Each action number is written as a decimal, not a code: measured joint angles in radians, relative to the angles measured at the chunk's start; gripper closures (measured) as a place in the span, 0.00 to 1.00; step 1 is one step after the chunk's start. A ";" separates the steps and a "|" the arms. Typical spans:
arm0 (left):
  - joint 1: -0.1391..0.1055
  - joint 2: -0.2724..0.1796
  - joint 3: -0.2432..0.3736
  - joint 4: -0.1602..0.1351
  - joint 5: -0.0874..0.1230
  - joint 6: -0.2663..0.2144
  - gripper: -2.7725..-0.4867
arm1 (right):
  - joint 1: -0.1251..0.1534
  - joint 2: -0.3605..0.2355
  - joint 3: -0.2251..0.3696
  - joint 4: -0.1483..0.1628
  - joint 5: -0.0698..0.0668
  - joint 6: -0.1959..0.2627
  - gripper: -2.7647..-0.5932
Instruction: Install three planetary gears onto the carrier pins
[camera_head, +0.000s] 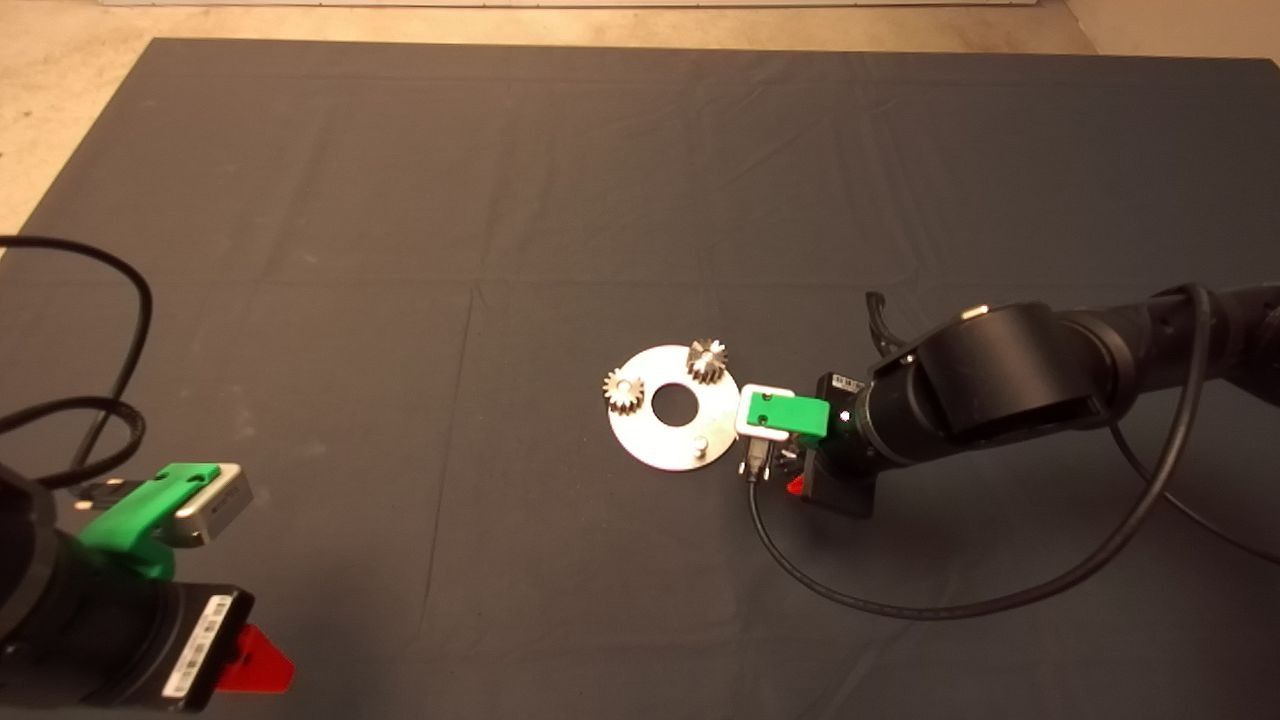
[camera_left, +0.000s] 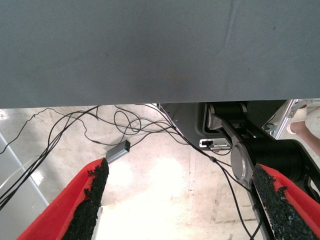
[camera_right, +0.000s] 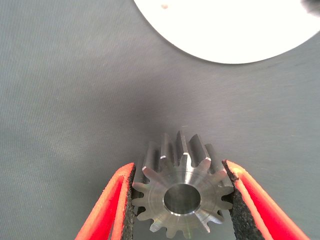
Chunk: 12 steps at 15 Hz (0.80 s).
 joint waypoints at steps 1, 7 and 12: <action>0.000 0.000 0.000 0.000 0.000 0.000 0.32 | 0.018 0.003 0.000 0.035 0.000 0.012 0.78; 0.000 0.000 0.000 0.000 0.000 0.000 0.32 | 0.069 0.042 -0.026 0.251 -0.002 0.040 0.78; 0.000 0.000 0.000 0.000 0.000 0.000 0.32 | 0.088 0.090 -0.071 0.290 -0.002 0.045 0.78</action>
